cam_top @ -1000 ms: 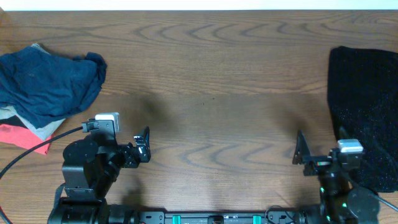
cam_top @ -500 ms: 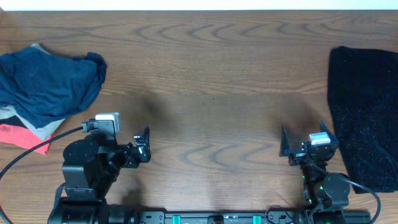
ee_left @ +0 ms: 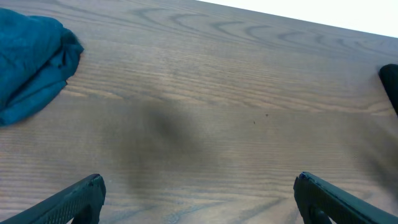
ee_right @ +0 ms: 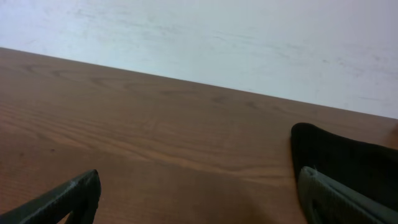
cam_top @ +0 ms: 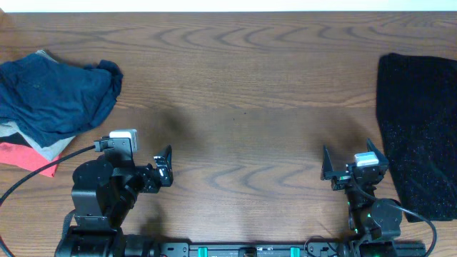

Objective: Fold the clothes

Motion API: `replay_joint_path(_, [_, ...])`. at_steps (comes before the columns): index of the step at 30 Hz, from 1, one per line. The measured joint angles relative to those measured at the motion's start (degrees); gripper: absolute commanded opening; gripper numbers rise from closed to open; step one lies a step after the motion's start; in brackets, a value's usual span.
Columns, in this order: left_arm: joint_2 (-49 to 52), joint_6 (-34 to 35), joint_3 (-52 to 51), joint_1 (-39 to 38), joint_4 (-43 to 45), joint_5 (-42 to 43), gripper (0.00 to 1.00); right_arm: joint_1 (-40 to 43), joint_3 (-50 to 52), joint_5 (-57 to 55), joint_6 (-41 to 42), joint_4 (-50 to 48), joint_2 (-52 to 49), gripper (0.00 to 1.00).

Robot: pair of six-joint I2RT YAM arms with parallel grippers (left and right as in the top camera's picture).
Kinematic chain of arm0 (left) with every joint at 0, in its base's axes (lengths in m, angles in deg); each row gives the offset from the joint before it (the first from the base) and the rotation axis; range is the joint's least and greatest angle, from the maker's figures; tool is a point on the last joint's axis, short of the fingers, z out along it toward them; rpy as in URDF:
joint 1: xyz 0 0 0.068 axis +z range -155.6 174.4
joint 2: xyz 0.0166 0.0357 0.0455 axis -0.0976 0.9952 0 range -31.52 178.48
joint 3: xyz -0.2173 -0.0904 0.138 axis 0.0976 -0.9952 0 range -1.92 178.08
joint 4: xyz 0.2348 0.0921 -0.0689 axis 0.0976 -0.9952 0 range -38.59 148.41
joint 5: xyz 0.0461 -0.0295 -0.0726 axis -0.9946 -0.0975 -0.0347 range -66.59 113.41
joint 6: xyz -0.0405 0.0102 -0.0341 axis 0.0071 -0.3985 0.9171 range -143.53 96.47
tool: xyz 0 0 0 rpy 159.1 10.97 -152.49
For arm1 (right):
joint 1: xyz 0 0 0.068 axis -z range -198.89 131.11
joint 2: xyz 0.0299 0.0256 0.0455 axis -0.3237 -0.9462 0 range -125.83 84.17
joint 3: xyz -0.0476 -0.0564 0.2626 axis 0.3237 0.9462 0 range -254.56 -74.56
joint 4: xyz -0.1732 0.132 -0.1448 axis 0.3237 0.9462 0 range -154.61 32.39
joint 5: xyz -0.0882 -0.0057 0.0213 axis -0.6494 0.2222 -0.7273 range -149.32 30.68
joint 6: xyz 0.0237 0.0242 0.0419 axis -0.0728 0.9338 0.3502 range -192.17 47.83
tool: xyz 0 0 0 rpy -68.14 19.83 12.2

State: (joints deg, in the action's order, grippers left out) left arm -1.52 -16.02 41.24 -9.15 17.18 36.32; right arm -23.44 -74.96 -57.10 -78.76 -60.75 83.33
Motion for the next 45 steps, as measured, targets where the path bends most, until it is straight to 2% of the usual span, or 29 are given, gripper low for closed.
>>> replay_joint_path(17, [0.0,0.0,0.0,0.0,-2.1,-0.1,0.98,0.0,0.0,0.4,-0.1,0.0,0.0,0.99])
replay_joint_path(21, [-1.2,-0.5,-0.1,0.4,-2.3,-3.3,0.98,0.0,0.0,0.4,-0.1,0.0,0.0,0.99])
replay_joint_path(28, [-11.3,-1.0,-4.9,1.3,-0.6,-10.7,0.98,0.0,0.0,0.4,-0.1,0.0,0.0,0.99])
replay_joint_path(33, [-19.4,-2.7,-15.1,1.3,10.4,-13.5,0.98,0.0,0.0,0.4,-0.1,0.0,0.0,0.99])
replay_joint_path(42, [-29.0,-4.4,-38.0,1.3,39.4,-14.8,0.98,0.0,0.0,0.5,-0.2,0.0,0.0,0.99])
replay_joint_path(45, [-29.4,-4.6,-41.9,1.3,43.0,-14.8,0.98,0.0,0.0,0.5,-0.2,0.0,0.0,0.99])
